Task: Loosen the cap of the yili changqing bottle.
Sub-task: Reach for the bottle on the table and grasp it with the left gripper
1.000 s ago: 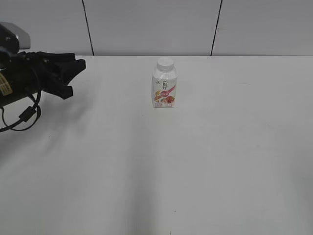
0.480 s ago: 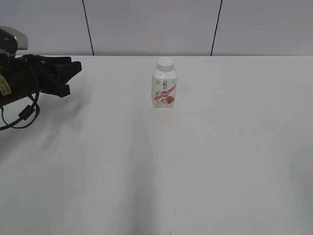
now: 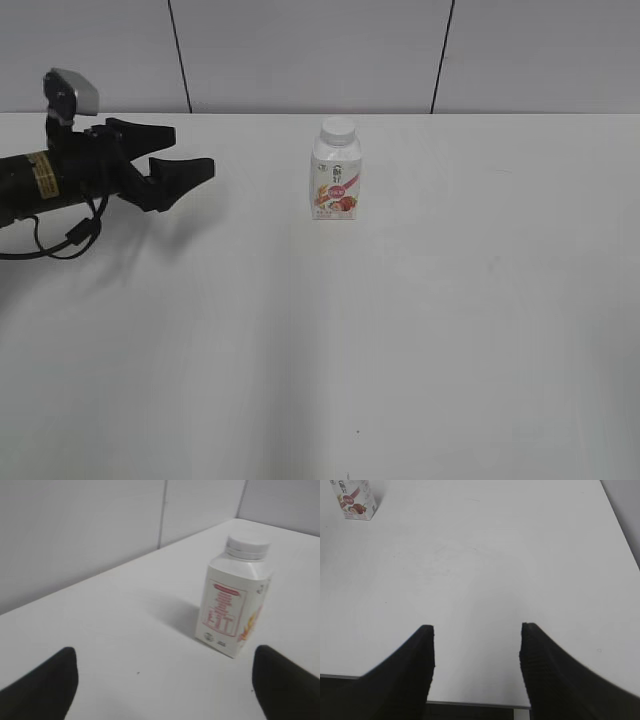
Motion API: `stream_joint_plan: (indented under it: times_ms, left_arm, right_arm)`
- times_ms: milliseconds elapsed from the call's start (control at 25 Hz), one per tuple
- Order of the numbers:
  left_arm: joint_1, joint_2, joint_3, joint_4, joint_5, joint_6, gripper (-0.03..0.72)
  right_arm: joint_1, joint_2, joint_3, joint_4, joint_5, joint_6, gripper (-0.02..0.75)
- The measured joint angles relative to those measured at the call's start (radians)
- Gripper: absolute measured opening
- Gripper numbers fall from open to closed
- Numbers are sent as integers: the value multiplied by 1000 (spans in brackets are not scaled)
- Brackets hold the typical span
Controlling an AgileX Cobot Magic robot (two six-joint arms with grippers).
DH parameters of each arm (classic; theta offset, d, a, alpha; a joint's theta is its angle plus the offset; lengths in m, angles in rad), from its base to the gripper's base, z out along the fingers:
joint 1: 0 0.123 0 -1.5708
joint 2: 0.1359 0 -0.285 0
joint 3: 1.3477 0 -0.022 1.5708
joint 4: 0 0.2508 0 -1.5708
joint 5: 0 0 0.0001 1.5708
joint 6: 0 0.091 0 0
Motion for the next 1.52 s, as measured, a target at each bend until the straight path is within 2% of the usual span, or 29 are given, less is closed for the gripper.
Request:
stream_joint_plan:
  times_ms: [200, 520, 760, 1040, 1520]
  left_arm:
    - [-29, 91, -204, 226, -14, -170, 650]
    - [-123, 257, -446, 332, -31, -230, 627]
    - [-168, 338, -575, 351, -61, -270, 608]
    - [-207, 390, -650, 354, -83, -341, 592]
    - [-227, 396, -677, 350, -87, -370, 586]
  right_arm:
    - [0, 0, 0, -1, 0, 0, 439]
    - [0, 0, 0, -1, 0, 0, 439]
    - [0, 0, 0, -1, 0, 0, 439]
    - [0, 0, 0, -1, 0, 0, 439]
    - [0, 0, 0, -2, 0, 0, 439]
